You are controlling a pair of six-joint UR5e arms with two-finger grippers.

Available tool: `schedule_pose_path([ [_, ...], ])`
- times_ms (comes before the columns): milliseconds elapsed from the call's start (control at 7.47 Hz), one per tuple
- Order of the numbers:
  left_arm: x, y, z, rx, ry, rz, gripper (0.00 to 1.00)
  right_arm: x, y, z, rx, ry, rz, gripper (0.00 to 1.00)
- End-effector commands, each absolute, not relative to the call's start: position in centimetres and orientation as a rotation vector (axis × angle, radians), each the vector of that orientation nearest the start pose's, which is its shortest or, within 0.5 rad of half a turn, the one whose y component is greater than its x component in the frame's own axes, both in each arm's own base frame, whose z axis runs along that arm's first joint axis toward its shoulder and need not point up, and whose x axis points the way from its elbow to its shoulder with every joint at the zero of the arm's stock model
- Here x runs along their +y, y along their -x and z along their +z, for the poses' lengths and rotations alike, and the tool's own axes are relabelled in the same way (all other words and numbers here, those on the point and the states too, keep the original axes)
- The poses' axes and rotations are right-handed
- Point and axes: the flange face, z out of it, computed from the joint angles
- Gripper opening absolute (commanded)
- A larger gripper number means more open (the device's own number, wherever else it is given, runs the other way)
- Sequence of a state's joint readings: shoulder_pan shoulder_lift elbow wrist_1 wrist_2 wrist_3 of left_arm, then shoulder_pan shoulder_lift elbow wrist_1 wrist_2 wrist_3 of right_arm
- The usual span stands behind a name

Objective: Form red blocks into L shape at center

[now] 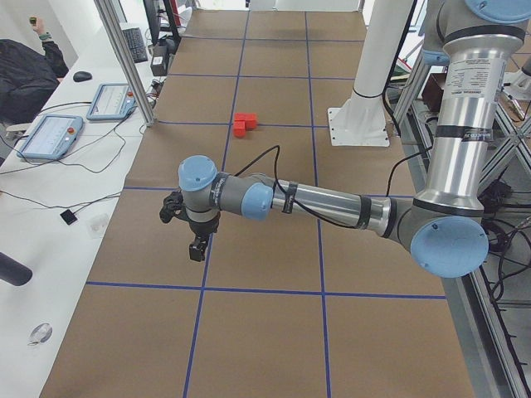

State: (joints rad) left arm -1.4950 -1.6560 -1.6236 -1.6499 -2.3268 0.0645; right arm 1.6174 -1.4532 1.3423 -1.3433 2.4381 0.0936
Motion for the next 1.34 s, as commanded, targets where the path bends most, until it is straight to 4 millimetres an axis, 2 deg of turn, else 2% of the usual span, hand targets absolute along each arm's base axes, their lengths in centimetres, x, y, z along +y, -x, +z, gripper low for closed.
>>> schedule_pose_path([
  [0, -51.8, 5.5, 62.5, 0.772, -0.188, 0.232, 1.0, -52.6, -9.0, 69.2, -0.875, -0.076, 0.105, 0.99],
  [134, -51.7, 6.2, 62.4, 0.77, -0.197, 0.221, 1.0, -52.5, -9.0, 69.1, -0.875, -0.079, 0.104, 0.99],
  [268, -50.8, 6.2, 63.3, 0.772, -0.18, 0.211, 1.0, -52.6, -9.1, 67.7, -0.873, -0.096, 0.109, 0.99],
  [402, -50.8, 6.3, 63.0, 0.773, -0.177, 0.189, 1.0, -51.7, -9.1, 66.9, -0.867, -0.112, 0.106, 0.99],
  [536, -50.2, 6.3, 62.5, 0.777, -0.159, 0.128, 1.0, -50.9, -9.0, 65.5, -0.867, -0.106, 0.129, 0.99],
  [670, -49.1, 6.3, 62.0, 0.78, -0.145, 0.076, 1.0, -50.2, -8.9, 62.8, -0.866, -0.068, 0.158, 0.99],
  [804, -47.3, 6.3, 61.9, 0.778, -0.145, 0.074, 1.0, -49.6, -8.6, 60.5, -0.864, -0.044, 0.163, 0.99],
  [938, -45.5, 6.3, 61.7, 0.775, -0.145, 0.074, 1.0, -49.2, -7.4, 59.9, -0.863, -0.025, 0.144, 0.99],
  [1072, -44.2, 6.3, 62.6, 0.776, -0.125, 0.069, 1.0, -48.6, -5.2, 60.7, -0.841, 0.006, 0.111, 0.99],
  [1206, -43.9, 6.3, 63.0, 0.774, -0.118, 0.067, 1.0, -48.4, -3.8, 61.4, -0.792, 0.018, 0.079, 0.99],
])
